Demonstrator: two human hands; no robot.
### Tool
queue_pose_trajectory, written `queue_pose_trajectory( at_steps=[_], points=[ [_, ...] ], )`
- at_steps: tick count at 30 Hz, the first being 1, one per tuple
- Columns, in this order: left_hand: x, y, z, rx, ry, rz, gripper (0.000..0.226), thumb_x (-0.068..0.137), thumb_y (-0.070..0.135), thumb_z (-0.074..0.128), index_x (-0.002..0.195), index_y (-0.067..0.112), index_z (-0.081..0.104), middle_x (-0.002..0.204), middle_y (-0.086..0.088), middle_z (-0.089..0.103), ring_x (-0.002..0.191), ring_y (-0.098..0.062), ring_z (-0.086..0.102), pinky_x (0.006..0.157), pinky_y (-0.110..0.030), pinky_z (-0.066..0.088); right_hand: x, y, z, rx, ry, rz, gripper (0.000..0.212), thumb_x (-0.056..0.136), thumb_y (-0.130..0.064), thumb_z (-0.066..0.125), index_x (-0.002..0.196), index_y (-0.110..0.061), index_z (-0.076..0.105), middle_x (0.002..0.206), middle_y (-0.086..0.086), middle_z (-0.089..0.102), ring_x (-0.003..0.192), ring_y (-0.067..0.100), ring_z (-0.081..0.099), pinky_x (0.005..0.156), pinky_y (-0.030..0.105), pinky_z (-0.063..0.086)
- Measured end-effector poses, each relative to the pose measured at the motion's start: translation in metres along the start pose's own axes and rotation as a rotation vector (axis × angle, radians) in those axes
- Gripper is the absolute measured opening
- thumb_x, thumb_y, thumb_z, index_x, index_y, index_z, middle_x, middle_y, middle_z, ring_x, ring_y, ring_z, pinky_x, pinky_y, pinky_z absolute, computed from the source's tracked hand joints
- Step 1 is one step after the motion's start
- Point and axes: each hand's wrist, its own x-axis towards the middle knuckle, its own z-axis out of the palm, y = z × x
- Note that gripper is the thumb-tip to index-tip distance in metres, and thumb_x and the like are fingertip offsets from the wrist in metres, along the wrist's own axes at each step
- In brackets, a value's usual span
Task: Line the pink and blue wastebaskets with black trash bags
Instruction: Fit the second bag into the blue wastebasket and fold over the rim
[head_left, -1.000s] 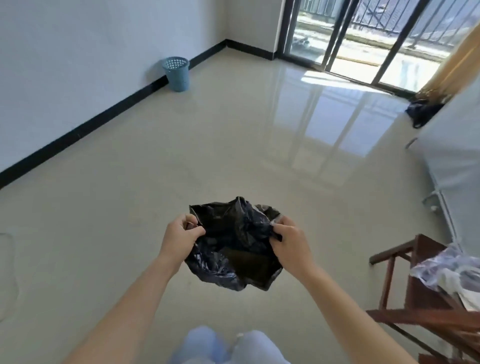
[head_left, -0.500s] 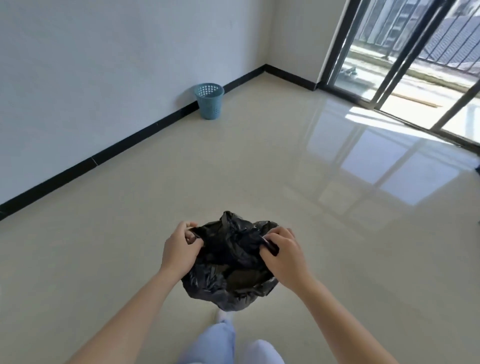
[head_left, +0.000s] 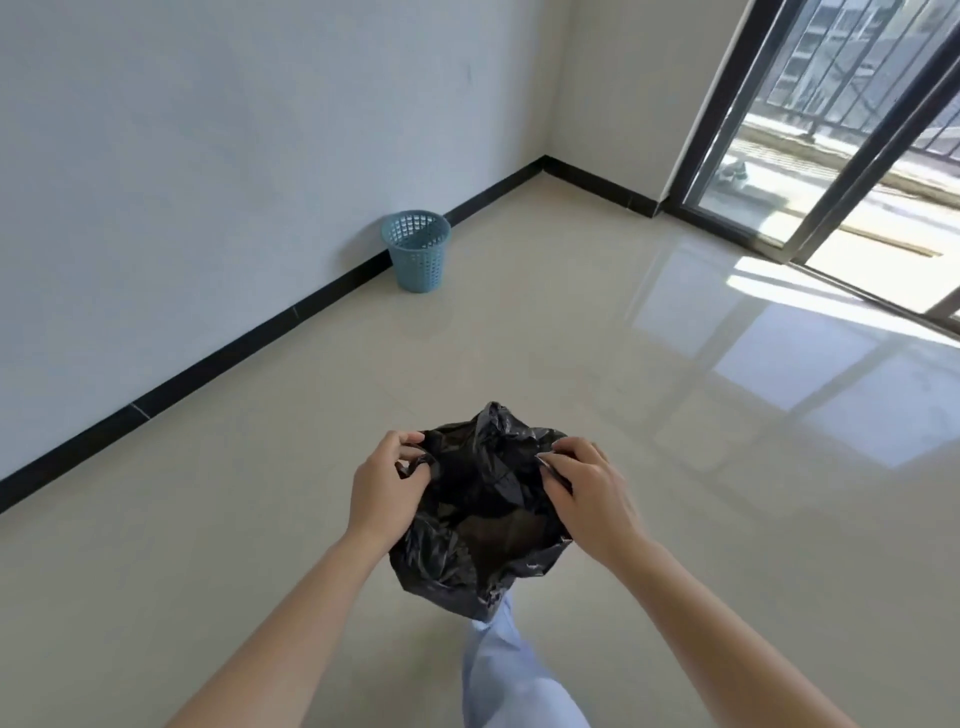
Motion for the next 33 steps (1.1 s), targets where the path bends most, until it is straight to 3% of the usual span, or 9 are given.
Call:
queue_pose_trajectory(
  at_steps=[4,9,14,18,22,28,33],
  points=[
    [0.120,0.030,0.015,0.004,0.022,-0.051,0.019,0.079,0.006,0.064,0.087,0.022,0.057,0.086,0.007,0.065,0.088,-0.015,0.060,0.067,-0.015,0.037,0.125,0.028,-0.011,0.049,-0.014,0.060,0.021,0.092,-0.019,0.055,0.105,-0.013,0.070,0.105,0.002,0.063,0.096,0.024,0.060,0.077,0.027,0.042],
    [0.245,0.065,0.010,0.026,0.112,-0.083,0.014,0.082,0.004,0.057,0.076,0.015,0.062,0.078,0.005,0.063,0.074,-0.021,0.057,0.062,-0.025,0.041,0.268,0.028,-0.018,0.065,-0.069,0.009,0.014,0.091,-0.017,0.054,0.102,-0.015,0.062,0.103,0.000,0.060,0.096,0.022,0.055,0.075,0.025,0.035],
    [0.372,0.076,0.008,0.004,0.204,-0.107,0.033,0.091,0.002,0.041,0.088,0.014,0.071,0.088,-0.001,0.069,0.070,-0.020,0.057,0.074,-0.036,0.049,0.402,0.026,0.002,0.085,-0.089,-0.031,0.011,0.090,-0.016,0.055,0.099,-0.016,0.061,0.101,-0.001,0.059,0.092,0.020,0.055,0.072,0.025,0.037],
    [0.484,0.074,0.004,0.016,0.212,-0.111,0.032,0.093,0.004,0.040,0.099,0.012,0.071,0.101,0.002,0.065,0.093,-0.013,0.055,0.087,-0.029,0.044,0.519,0.029,0.031,0.092,-0.101,-0.061,0.011,0.090,-0.015,0.055,0.099,-0.016,0.060,0.104,-0.004,0.058,0.086,0.015,0.051,0.069,0.024,0.036],
    [0.607,0.068,-0.012,0.023,0.118,-0.127,0.023,0.090,0.023,0.054,0.107,0.016,0.068,0.110,0.000,0.067,0.105,-0.016,0.059,0.089,-0.028,0.044,0.641,0.028,0.062,0.100,-0.093,-0.011,0.011,0.089,-0.013,0.055,0.099,-0.014,0.060,0.105,0.000,0.059,0.090,0.023,0.057,0.070,0.029,0.040],
    [0.772,0.078,-0.042,0.169,-0.177,-0.195,0.065,0.081,0.036,0.065,0.139,0.017,0.042,0.137,-0.001,0.046,0.126,-0.020,0.046,0.101,-0.030,0.036,0.809,0.006,0.094,0.083,-0.085,-0.037,0.008,0.087,-0.008,0.057,0.094,-0.010,0.060,0.105,0.002,0.059,0.089,0.023,0.057,0.072,0.031,0.047],
    [0.866,0.076,-0.043,0.116,-0.323,-0.261,0.075,0.082,0.038,0.062,0.146,0.019,0.027,0.151,0.000,0.031,0.135,-0.019,0.036,0.110,-0.034,0.032,0.910,-0.003,0.116,0.060,-0.121,-0.089,0.006,0.086,-0.006,0.059,0.091,-0.009,0.061,0.111,0.002,0.059,0.096,0.021,0.057,0.076,0.023,0.042]
  ],
)
